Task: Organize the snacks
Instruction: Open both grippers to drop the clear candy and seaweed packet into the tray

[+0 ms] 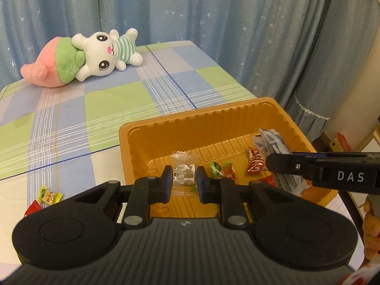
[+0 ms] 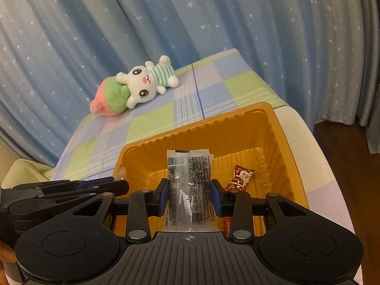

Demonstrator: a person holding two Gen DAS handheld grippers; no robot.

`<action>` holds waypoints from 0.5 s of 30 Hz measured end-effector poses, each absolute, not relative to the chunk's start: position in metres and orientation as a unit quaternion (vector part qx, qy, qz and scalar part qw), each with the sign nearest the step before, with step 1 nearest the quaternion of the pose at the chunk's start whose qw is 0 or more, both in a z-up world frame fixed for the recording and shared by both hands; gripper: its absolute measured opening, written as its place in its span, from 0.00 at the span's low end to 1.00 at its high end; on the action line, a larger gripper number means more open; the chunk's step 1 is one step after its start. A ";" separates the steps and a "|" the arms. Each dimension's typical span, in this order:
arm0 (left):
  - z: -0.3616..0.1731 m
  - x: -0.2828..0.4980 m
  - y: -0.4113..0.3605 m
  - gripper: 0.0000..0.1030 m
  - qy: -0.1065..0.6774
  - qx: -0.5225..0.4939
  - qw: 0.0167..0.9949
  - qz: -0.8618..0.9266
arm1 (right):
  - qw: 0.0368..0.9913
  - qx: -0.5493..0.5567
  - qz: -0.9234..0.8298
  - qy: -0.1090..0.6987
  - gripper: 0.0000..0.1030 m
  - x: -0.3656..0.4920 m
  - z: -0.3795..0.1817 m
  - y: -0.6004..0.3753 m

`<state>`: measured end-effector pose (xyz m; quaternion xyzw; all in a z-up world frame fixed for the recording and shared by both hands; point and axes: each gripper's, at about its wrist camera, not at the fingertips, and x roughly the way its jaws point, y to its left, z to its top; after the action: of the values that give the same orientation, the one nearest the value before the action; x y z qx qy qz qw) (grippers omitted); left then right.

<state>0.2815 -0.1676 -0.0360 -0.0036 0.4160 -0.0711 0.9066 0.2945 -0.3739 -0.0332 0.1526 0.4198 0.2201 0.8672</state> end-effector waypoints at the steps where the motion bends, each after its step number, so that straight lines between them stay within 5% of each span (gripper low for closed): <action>1: -0.038 0.283 -0.169 0.19 0.419 -0.001 0.906 -0.069 | 0.866 0.152 0.221 0.422 0.36 0.297 -0.035 -0.374; 15: -0.055 0.305 -0.177 0.19 0.440 0.010 0.897 -0.053 | 0.858 0.155 0.220 0.437 0.36 0.312 -0.047 -0.372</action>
<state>0.3047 -0.1769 -0.0552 0.0099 0.4395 -0.0531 0.8966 0.3121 -0.3721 -0.0470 0.1553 0.4371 0.2195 0.8583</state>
